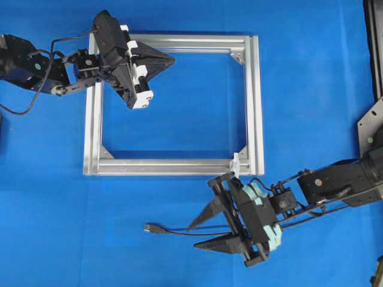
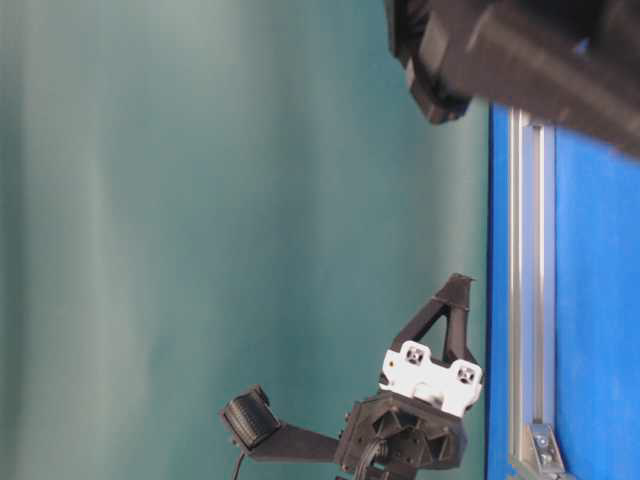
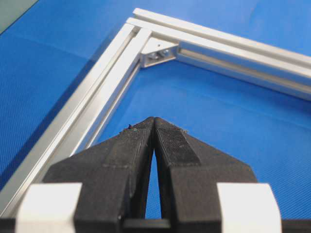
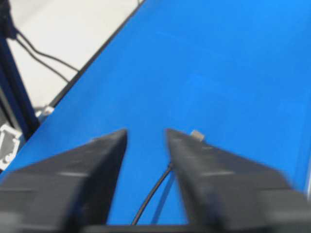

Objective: Insert the wire through the string loop located on the right side.
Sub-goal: 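Move the right gripper down to the black USB cable, then close the right gripper on the black USB cable near its plug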

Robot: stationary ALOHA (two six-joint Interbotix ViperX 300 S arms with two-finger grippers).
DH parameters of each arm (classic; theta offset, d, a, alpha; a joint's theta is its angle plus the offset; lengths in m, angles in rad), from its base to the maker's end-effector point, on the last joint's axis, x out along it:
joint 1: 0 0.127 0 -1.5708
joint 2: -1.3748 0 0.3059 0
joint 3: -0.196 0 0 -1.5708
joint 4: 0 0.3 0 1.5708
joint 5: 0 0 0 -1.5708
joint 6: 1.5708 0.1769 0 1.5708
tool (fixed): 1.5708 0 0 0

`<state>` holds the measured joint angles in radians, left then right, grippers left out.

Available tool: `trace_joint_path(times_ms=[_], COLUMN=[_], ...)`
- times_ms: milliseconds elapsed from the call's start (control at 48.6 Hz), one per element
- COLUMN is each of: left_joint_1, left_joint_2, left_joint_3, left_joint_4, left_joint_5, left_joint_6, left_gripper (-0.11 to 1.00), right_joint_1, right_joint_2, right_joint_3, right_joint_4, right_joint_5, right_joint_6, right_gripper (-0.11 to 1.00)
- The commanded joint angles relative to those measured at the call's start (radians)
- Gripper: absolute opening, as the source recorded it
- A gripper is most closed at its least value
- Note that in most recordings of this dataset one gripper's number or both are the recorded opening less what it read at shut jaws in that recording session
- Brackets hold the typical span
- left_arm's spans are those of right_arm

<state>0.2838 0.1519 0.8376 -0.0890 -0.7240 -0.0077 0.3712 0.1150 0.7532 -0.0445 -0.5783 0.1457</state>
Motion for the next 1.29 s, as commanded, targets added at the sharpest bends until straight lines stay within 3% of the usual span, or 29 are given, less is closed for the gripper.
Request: trace_joint_path(times_ms=[0, 103, 164, 288, 719, 1048, 1274], left_joint_1=[0.003, 0.003, 0.003, 0.005, 0.005, 0.005, 0.005], left_joint_2=[-0.04, -0.043, -0.044, -0.044, -0.044, -0.046, -0.046], left_joint_3=[-0.012, -0.011, -0.011, -0.014, -0.012, -0.009, -0.009], left_joint_4=[0.003, 0.003, 0.003, 0.003, 0.003, 0.003, 0.003], left_joint_5=[-0.002, -0.002, -0.003, -0.003, -0.003, -0.002, -0.002], left_joint_6=[0.0, 0.0, 0.0, 0.0, 0.002, 0.002, 0.002], left_gripper=[0.0, 0.0, 0.0, 0.0, 0.0, 0.0, 0.0], right_joint_1=[0.0, 0.0, 0.0, 0.003, 0.025, 0.023, 0.023], right_joint_2=[-0.031, -0.029, -0.029, -0.021, 0.164, 0.253, 0.259], right_joint_3=[-0.021, -0.026, -0.028, -0.034, -0.121, -0.127, -0.147], right_joint_4=[0.029, 0.057, 0.066, 0.089, 0.193, 0.293, 0.298], right_joint_5=[0.012, 0.032, 0.04, 0.048, 0.051, 0.051, 0.049], right_joint_6=[0.0, -0.002, -0.003, -0.003, -0.003, -0.005, -0.018], right_gripper=[0.49, 0.8, 0.89, 0.81, 0.82, 0.82, 0.81])
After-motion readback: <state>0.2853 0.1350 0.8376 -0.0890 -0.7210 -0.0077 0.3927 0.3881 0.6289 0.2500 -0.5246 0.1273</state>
